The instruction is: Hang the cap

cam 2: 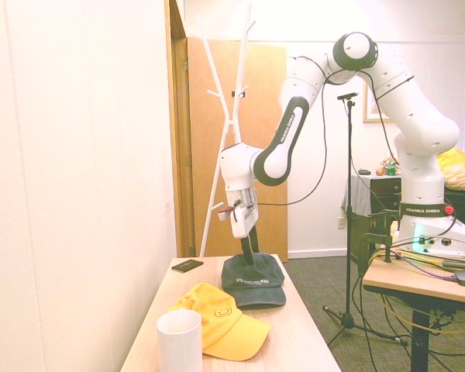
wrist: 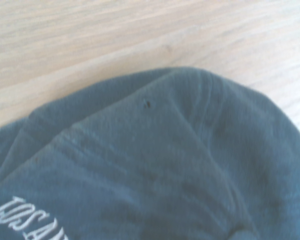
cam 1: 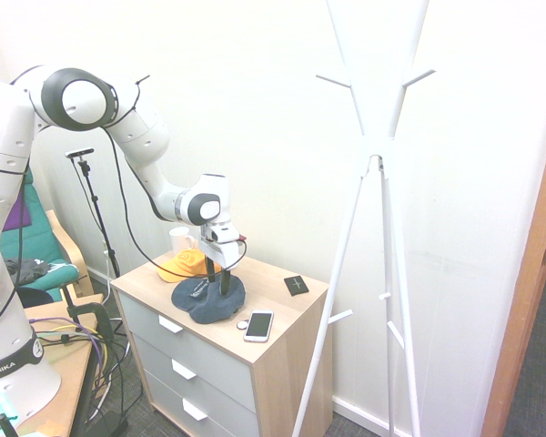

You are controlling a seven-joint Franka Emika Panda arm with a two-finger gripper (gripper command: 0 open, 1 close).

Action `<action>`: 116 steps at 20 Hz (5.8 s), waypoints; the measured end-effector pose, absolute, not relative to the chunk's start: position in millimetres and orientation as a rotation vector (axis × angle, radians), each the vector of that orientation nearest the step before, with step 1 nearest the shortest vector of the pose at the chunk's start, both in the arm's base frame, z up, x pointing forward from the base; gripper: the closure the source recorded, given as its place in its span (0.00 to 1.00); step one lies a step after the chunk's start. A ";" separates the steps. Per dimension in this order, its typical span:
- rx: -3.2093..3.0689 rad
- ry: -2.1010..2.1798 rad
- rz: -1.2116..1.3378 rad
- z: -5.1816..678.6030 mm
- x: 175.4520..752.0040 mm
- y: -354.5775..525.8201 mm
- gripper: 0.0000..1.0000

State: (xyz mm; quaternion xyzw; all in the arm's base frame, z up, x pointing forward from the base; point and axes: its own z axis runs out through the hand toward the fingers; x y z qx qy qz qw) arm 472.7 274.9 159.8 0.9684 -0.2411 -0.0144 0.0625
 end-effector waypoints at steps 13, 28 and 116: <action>2.924 -0.670 0.016 159.5 472.6 277.1 1.00; 2.890 -0.599 0.089 157.7 458.3 291.0 1.00; 2.599 -0.726 0.872 671.1 540.0 188.0 0.00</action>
